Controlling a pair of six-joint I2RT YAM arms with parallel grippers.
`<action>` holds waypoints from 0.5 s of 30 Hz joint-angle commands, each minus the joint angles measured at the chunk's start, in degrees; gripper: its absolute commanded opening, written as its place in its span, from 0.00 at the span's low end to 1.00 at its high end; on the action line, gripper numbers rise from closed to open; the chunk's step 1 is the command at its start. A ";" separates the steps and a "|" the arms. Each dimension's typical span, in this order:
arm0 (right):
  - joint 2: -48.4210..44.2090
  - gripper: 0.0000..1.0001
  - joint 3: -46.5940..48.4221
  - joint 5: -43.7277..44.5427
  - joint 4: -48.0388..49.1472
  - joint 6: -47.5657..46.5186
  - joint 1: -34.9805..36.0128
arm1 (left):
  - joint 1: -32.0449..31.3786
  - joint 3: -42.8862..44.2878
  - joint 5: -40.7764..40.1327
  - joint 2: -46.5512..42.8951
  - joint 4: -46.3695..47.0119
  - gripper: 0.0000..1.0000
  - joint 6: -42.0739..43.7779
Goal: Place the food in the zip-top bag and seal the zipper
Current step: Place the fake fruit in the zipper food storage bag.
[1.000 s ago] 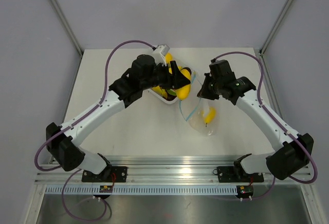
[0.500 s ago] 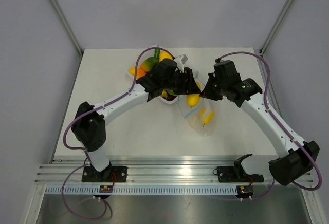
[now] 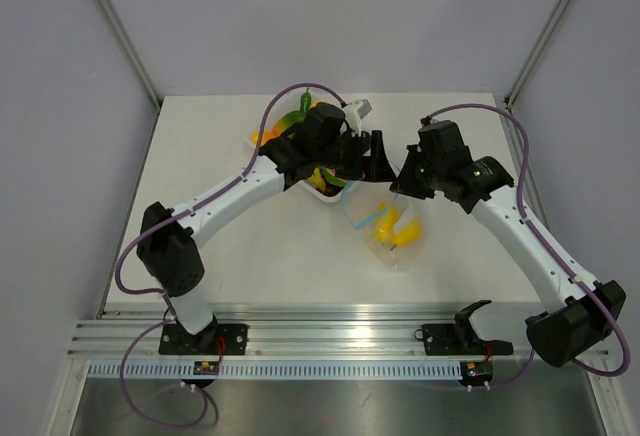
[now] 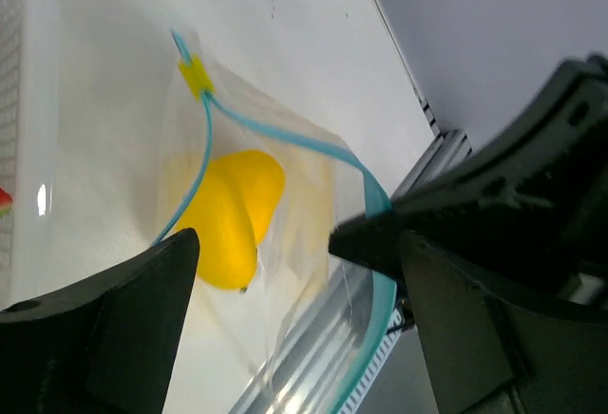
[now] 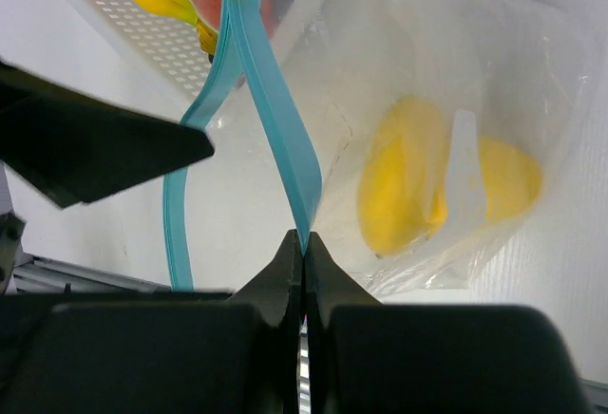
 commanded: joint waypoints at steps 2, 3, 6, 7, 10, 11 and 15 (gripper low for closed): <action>-1.17 0.00 -0.12 -0.39 2.73 0.52 0.18 | -1.08 0.11 5.70 -10.46 -3.21 0.70 2.86; -1.08 0.00 -0.21 -0.39 2.73 0.52 0.18 | -1.08 -1.64 5.53 -11.88 -3.21 0.63 2.95; -1.52 0.00 -0.48 -0.30 2.64 0.61 0.18 | -0.99 -7.43 0.81 -17.95 -4.17 0.45 2.77; -1.61 0.00 -0.56 -0.39 2.64 0.70 0.18 | -0.99 -8.94 -1.13 -19.09 -4.96 0.46 2.60; -2.22 0.00 -1.00 -0.30 2.37 0.78 0.26 | -0.99 -13.85 -9.13 -21.91 -7.24 0.85 2.51; -2.31 0.00 -1.09 -0.39 2.37 0.79 0.18 | -0.99 -14.83 -10.63 -21.92 -7.77 0.91 2.33; -2.84 0.00 -1.18 -0.48 2.11 1.05 0.18 | -1.08 -17.73 -11.09 -19.03 -6.21 0.86 1.19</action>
